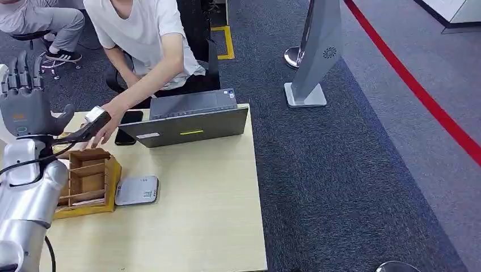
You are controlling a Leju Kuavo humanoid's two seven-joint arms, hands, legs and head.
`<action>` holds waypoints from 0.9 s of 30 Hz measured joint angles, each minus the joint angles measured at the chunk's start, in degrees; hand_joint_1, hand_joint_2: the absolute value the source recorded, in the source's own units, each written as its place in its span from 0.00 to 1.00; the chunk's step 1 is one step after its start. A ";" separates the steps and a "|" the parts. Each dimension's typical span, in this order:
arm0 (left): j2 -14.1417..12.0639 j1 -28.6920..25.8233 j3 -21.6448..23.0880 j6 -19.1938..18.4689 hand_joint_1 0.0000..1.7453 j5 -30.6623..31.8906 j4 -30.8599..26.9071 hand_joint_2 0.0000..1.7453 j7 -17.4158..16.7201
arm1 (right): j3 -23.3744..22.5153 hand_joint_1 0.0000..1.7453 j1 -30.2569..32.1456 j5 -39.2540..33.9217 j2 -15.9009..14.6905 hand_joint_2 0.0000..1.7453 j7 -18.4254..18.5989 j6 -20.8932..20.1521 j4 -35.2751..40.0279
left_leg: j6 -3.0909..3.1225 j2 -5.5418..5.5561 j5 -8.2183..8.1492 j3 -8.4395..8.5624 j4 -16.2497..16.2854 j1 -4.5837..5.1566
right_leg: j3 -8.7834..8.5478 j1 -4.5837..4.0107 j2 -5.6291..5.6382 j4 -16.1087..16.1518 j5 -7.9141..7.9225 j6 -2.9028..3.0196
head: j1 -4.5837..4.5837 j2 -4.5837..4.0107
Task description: Pass the card to the sensor for recognition and then transmit it.
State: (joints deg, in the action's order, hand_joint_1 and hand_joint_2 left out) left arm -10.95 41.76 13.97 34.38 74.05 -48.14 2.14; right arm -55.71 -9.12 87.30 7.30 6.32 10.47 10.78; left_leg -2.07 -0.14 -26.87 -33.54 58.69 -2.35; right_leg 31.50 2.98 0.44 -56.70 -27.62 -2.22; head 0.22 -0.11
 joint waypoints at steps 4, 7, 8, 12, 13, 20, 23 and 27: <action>-2.83 -11.43 -0.43 0.41 0.00 -2.78 -12.63 1.00 1.07 | -0.93 0.00 1.11 -1.26 0.00 0.00 -0.69 0.80 0.00 | -0.02 -0.21 -0.16 0.07 -0.05 0.02 | -0.03 0.01 0.23 -0.02 -0.16 -0.03 | 0.02 0.00; -6.22 -24.71 -4.08 1.79 0.00 -6.29 -25.35 1.00 2.77 | -2.03 0.00 2.31 -2.25 0.00 0.00 -1.16 1.20 0.00 | -0.12 -0.55 -0.52 0.34 -0.07 0.00 | -0.07 0.01 0.56 -0.03 -0.38 0.04 | 0.07 0.00; -7.11 -28.62 -5.67 2.08 0.00 -7.48 -28.51 1.00 3.61 | -2.23 0.00 2.78 -2.36 -0.02 0.00 -1.16 1.20 0.02 | -0.11 -0.54 -0.52 0.31 -0.07 -0.02 | -0.07 -0.01 0.52 -0.02 -0.48 0.06 | 0.11 0.00; -9.59 -41.05 -14.36 2.10 0.00 -12.81 -39.58 1.00 6.76 | -3.21 0.00 3.33 -2.78 -0.18 0.00 -1.16 1.18 0.02 | -0.08 -0.44 -0.61 0.24 -0.07 -0.04 | -0.09 -0.02 0.40 -0.03 -0.59 0.01 | -0.04 0.00; -9.92 -43.61 -17.41 1.86 0.00 -15.57 -41.29 1.00 8.45 | -3.32 0.00 3.37 -2.78 -0.22 0.00 -1.16 1.16 0.02 | -0.10 -0.49 -0.65 0.28 -0.07 -0.04 | -0.05 -0.02 0.45 -0.02 -0.60 0.02 | 0.00 0.00; -8.46 -51.08 -36.36 -2.76 0.00 -21.36 -46.99 1.00 18.29 | -3.93 0.00 3.48 -2.69 -0.46 0.00 -1.05 1.11 0.02 | -0.07 -0.06 -0.66 0.31 -0.07 -0.05 | -0.34 -0.03 -0.05 0.02 -0.82 -0.06 | 0.00 0.00; -7.45 -51.79 -42.70 -5.65 0.00 -24.66 -47.14 1.00 21.08 | -4.13 0.00 3.50 -2.71 -0.55 0.00 -0.98 1.11 0.02 | -0.07 -0.06 -0.66 0.31 -0.07 -0.05 | -0.43 -0.03 -0.04 -0.01 -0.79 -0.04 | -0.02 0.00; -4.65 -49.74 -59.01 -16.89 0.00 -31.79 -43.59 1.00 29.75 | -4.46 0.00 3.65 -2.75 -0.81 0.00 -0.96 1.07 0.02 | -0.07 -0.07 -0.66 0.41 -0.07 -0.05 | -0.43 -0.03 0.00 0.00 -0.79 -0.02 | -0.04 0.00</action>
State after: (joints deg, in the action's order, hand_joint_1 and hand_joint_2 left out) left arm -15.60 -7.98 -45.04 17.49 42.26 -91.73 31.89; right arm -60.17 -5.47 84.54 6.49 5.35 11.54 10.80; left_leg -2.14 -0.20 -27.52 -33.13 58.62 -2.40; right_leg 31.08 2.95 0.44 -56.69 -28.40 -2.24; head 0.17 -0.11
